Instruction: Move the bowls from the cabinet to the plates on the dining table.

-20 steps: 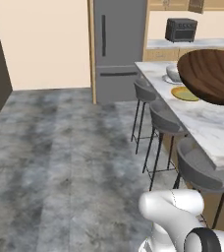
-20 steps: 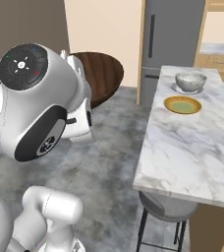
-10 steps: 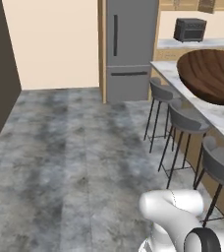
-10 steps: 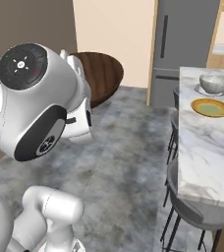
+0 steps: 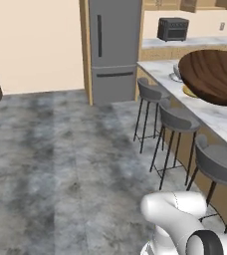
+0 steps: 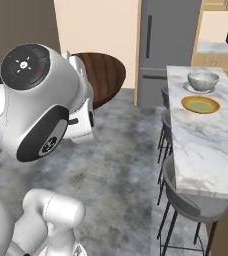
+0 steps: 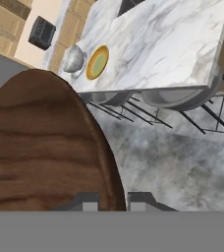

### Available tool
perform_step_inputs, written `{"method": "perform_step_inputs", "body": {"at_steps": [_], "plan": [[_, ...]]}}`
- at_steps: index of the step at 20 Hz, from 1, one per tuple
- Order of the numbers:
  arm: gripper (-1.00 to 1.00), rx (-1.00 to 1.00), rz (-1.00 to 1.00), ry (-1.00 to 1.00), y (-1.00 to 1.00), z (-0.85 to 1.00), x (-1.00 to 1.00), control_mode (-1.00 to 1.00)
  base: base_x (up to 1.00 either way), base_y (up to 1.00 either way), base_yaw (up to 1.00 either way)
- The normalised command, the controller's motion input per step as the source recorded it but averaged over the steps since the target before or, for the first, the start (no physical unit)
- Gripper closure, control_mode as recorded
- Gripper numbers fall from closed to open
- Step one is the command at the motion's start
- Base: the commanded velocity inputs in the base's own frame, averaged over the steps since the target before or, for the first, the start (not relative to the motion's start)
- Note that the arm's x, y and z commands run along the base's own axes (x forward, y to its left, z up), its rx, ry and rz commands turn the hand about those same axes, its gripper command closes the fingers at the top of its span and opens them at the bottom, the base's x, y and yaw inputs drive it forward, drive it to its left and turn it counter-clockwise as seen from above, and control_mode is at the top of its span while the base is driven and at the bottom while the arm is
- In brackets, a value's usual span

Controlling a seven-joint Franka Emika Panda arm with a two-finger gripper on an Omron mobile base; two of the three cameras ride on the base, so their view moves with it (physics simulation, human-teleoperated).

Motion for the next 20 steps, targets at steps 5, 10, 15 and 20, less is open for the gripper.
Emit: {"method": "perform_step_inputs", "body": {"at_steps": [5,10,15,20], "plan": [[1.00,0.00,0.00,0.00,0.00,0.00,0.00,1.00,0.00,0.03,-0.25],[1.00,0.00,0.00,0.00,0.00,0.00,0.00,1.00,0.00,0.01,-0.25],[1.00,0.00,0.00,0.00,0.00,0.00,0.00,1.00,0.00,0.01,-0.25],[1.00,0.00,0.00,0.00,0.00,0.00,0.00,1.00,0.00,0.01,-0.25]]}}
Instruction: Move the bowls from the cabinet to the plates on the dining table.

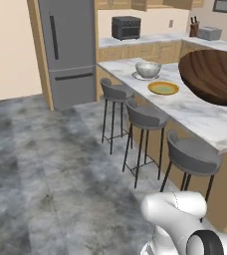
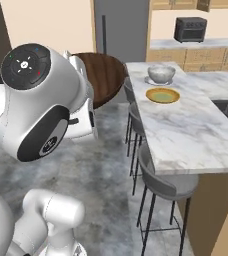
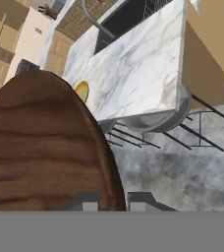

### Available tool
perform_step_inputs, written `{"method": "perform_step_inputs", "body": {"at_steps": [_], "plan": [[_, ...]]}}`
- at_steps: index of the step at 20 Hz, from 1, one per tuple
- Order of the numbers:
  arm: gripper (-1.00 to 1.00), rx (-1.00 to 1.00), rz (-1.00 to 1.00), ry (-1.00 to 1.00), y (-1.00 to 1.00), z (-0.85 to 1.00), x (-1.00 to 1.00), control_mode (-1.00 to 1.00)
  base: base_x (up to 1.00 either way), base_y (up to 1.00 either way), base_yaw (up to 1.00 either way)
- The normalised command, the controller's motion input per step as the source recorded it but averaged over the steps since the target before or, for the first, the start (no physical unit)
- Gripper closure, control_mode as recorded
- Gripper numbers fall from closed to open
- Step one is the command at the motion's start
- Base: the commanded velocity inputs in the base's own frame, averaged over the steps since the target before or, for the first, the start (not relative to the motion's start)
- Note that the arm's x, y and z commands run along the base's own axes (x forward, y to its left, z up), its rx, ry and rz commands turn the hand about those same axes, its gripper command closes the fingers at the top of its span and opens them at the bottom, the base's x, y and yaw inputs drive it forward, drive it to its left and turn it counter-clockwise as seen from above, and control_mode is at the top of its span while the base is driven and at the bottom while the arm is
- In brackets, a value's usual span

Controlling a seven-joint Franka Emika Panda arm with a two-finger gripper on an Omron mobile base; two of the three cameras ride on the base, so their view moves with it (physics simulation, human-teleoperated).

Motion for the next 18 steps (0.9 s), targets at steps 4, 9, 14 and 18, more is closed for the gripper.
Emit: {"method": "perform_step_inputs", "body": {"at_steps": [4,9,14,18], "plan": [[1.00,0.00,0.00,0.00,0.00,0.00,0.00,1.00,0.05,0.20,-0.19],[1.00,0.00,0.00,0.00,0.00,0.00,0.00,1.00,0.33,0.38,-0.09],[1.00,0.00,0.00,0.00,0.00,0.00,0.00,1.00,0.38,0.37,-0.10],[1.00,0.00,0.00,0.00,0.00,0.00,0.00,1.00,0.39,0.37,-0.10]]}}
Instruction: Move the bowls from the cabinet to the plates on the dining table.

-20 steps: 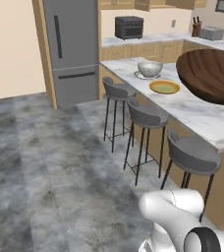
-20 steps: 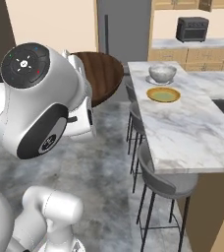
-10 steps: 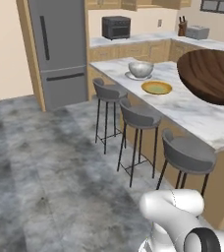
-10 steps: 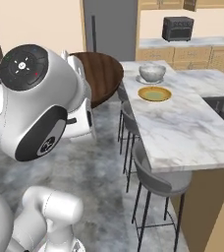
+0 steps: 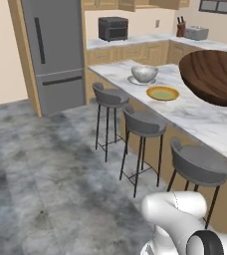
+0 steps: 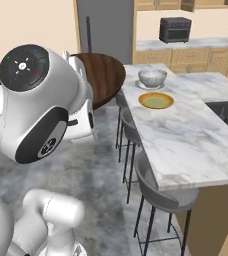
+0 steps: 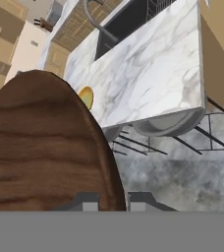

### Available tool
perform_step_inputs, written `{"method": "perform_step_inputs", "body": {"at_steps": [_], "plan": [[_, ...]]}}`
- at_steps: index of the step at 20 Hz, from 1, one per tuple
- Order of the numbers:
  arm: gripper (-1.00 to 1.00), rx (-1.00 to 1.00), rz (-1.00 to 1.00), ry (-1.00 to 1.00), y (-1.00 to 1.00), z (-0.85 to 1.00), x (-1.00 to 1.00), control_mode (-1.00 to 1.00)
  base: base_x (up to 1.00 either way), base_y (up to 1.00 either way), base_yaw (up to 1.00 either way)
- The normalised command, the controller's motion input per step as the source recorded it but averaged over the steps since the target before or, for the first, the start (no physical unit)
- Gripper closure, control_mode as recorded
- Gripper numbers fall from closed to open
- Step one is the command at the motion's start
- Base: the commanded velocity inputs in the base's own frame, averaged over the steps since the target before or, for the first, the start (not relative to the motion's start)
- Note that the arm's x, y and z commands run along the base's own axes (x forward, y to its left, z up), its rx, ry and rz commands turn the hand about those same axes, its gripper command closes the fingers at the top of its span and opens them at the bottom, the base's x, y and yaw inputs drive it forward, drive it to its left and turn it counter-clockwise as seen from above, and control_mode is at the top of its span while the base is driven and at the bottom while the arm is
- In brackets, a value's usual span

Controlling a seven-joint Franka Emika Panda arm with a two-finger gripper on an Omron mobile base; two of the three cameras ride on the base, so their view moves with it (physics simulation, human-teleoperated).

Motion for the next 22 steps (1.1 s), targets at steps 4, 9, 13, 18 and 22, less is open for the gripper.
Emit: {"method": "perform_step_inputs", "body": {"at_steps": [4,9,13,18,22], "plan": [[1.00,0.00,0.00,0.00,0.00,0.00,0.00,1.00,0.39,0.35,-0.10],[1.00,0.00,0.00,0.00,0.00,0.00,0.00,1.00,0.39,0.35,-0.11],[1.00,0.00,0.00,0.00,0.00,0.00,0.00,1.00,0.40,0.34,-0.11],[1.00,0.00,0.00,0.00,0.00,0.00,0.00,1.00,0.40,0.34,-0.11],[1.00,0.00,0.00,0.00,0.00,0.00,0.00,1.00,0.40,0.34,-0.11]]}}
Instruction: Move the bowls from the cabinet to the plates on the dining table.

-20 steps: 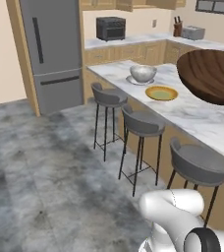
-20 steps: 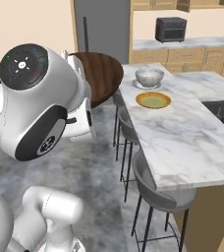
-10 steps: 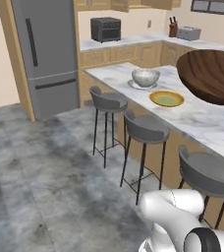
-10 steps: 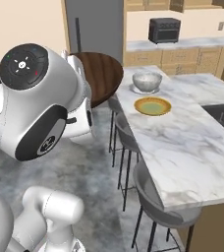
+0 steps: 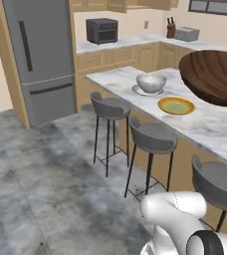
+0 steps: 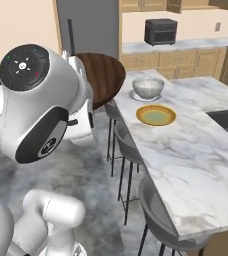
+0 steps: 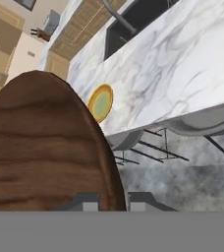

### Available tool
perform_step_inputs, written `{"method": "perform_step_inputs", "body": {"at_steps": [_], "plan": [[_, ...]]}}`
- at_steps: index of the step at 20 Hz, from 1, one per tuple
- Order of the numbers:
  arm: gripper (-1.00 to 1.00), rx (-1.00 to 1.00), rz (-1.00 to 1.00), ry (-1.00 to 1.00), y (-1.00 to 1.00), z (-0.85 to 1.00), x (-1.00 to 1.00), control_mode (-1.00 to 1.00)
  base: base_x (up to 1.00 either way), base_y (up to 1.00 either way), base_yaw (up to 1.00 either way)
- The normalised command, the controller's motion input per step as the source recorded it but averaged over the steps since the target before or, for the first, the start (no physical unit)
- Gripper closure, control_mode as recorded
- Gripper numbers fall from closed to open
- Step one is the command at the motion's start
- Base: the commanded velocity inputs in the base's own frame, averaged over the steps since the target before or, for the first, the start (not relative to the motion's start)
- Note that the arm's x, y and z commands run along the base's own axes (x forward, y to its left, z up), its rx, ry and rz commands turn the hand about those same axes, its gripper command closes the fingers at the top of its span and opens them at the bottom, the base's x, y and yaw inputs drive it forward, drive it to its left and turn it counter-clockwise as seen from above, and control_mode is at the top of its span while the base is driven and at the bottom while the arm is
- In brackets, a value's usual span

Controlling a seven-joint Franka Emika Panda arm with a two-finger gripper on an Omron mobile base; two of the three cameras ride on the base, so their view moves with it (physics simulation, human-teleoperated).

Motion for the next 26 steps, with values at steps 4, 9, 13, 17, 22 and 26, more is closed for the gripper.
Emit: {"method": "perform_step_inputs", "body": {"at_steps": [4,9,13,17,22,26], "plan": [[1.00,0.00,0.00,0.00,0.00,0.00,0.00,1.00,0.40,0.34,-0.11],[1.00,0.00,0.00,0.00,0.00,0.00,0.00,1.00,0.40,0.34,-0.11],[1.00,0.00,0.00,0.00,0.00,0.00,0.00,1.00,0.32,0.44,-0.07],[1.00,0.00,0.00,0.00,0.00,0.00,0.00,1.00,0.02,0.62,0.00],[1.00,0.00,0.00,0.00,0.00,0.00,0.00,1.00,-0.03,0.62,0.00],[1.00,0.00,0.00,0.00,0.00,0.00,0.00,1.00,0.07,0.45,-0.09]]}}
